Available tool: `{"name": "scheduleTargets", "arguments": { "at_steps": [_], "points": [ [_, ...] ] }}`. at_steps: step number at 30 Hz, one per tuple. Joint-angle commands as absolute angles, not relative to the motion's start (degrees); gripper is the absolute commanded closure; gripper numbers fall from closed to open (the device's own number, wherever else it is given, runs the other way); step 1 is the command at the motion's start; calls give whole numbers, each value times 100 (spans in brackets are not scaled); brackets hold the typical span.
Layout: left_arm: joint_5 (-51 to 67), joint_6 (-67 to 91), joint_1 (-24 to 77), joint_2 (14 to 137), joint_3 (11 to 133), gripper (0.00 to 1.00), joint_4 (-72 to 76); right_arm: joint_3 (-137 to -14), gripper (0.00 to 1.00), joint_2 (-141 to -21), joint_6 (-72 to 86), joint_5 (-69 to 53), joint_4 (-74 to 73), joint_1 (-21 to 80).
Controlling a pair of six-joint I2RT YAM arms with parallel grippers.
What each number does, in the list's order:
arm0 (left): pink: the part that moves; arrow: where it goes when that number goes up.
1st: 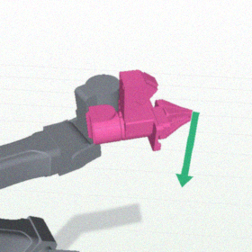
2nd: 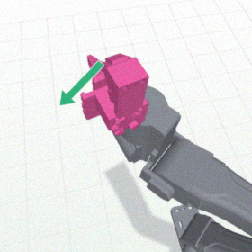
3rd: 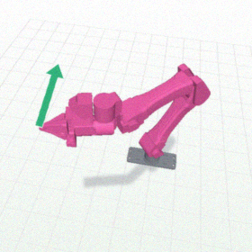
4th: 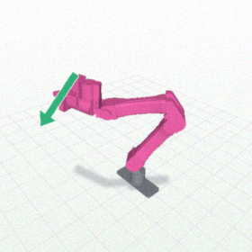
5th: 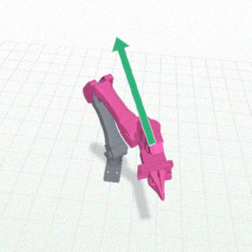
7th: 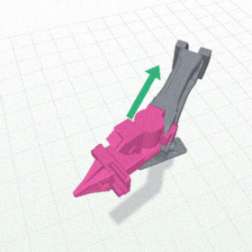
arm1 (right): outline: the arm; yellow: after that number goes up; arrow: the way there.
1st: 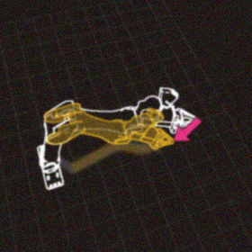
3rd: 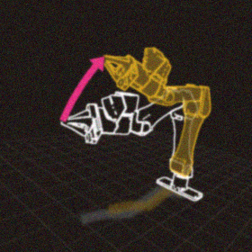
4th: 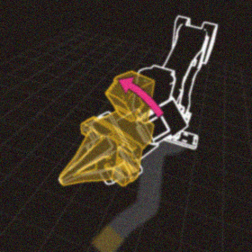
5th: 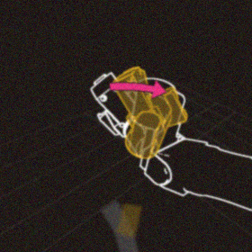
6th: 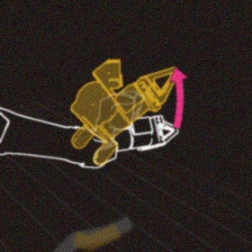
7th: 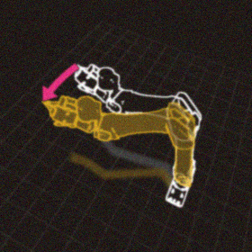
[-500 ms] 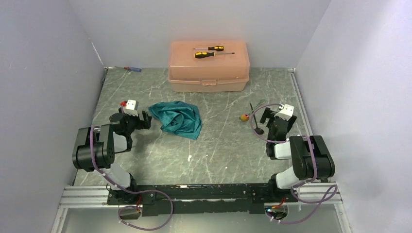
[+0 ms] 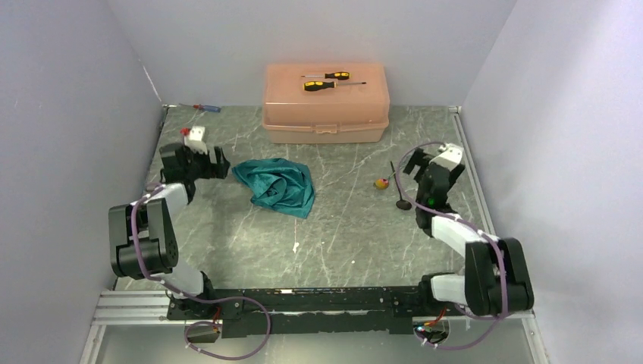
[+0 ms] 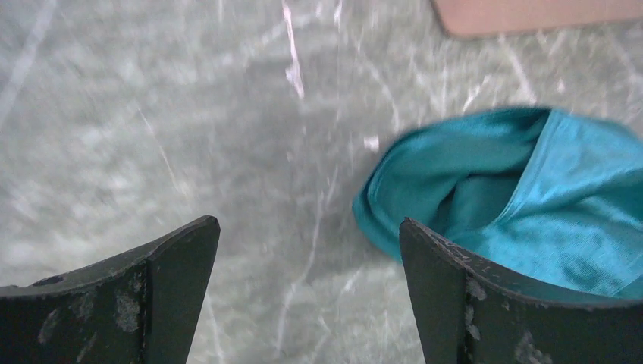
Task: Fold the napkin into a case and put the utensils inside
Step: Pick up the crumpled napkin from the center of the board.
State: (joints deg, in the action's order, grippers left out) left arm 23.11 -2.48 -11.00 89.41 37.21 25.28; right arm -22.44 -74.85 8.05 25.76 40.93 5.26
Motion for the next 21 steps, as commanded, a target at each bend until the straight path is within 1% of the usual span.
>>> {"name": "scheduleTargets", "arguments": {
  "at_steps": [1,2,3,4,6,7,9,11,13,16,17,21],
  "points": [
    [2829,-740,-1143,8479,4837,6,54,-2720,0,-6517,3432,2725,2570,499],
    [3052,-792,-1143,8422,4962,6,-311,-2661,0,-6288,4186,2364,2347,362],
    [3214,-837,-1143,8378,5108,6,-620,-2614,0,-6118,4544,1792,2275,169],
    [3484,-859,-1144,8366,5241,6,-874,-2639,0,-6018,4522,1194,2396,53],
    [3936,-867,-1112,8430,5463,6,-1295,-3071,0,-6036,4158,389,2020,90],
    [4042,-862,-1044,8501,5560,6,-1480,-3445,0,-6167,3945,309,1591,238],
    [4021,-984,-829,8686,5756,6,-1835,-4260,0,-6500,3274,984,530,972],
    [3833,-1061,-644,8867,5872,6,-1961,-4827,0,-6881,2689,1627,-43,1897],
    [3726,-1028,-588,9052,5951,6,-1925,-5048,2,-7035,2429,2050,-293,2450],
    [3705,-1026,-500,9415,6246,6,-2099,-5088,5,-7128,2299,2287,-264,2965],
    [3677,-1032,-449,9495,6323,7,-2142,-5109,6,-7173,2273,2337,-276,3086],
    [3464,-1136,-238,9743,6472,22,-2052,-5269,12,-7352,2075,2526,-403,3483]
  ]
}}
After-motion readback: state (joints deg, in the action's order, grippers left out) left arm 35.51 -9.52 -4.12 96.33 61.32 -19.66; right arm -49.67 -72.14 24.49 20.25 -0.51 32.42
